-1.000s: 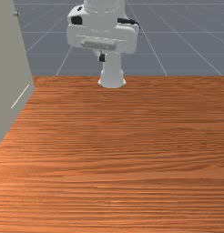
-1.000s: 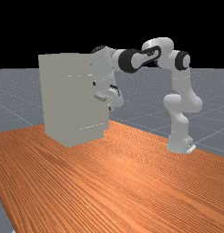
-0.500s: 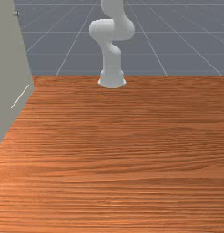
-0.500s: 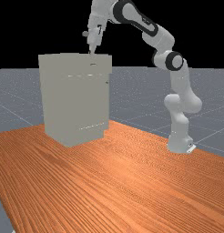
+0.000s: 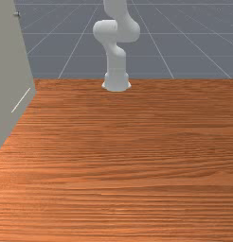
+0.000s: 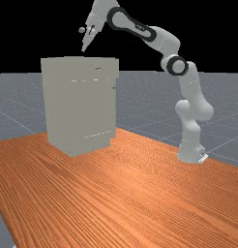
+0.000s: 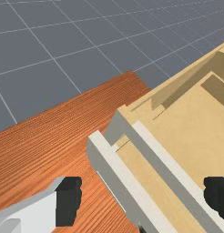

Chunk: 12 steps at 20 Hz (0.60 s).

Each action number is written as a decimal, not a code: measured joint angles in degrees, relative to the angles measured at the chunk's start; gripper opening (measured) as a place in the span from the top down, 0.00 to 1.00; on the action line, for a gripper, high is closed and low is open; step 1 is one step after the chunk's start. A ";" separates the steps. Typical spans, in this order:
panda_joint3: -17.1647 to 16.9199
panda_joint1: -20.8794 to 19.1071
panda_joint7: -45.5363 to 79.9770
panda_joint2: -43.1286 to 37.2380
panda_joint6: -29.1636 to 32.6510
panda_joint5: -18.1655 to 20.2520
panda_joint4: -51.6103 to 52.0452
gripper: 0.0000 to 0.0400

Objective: Open the drawer

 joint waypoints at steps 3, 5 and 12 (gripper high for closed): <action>-0.38 -0.63 0.38 0.47 0.88 0.01 -3.62 0.00; -0.68 -0.06 0.50 -0.78 1.96 0.11 -6.44 0.00; -1.93 2.64 -0.49 -6.31 8.88 1.65 -15.13 0.00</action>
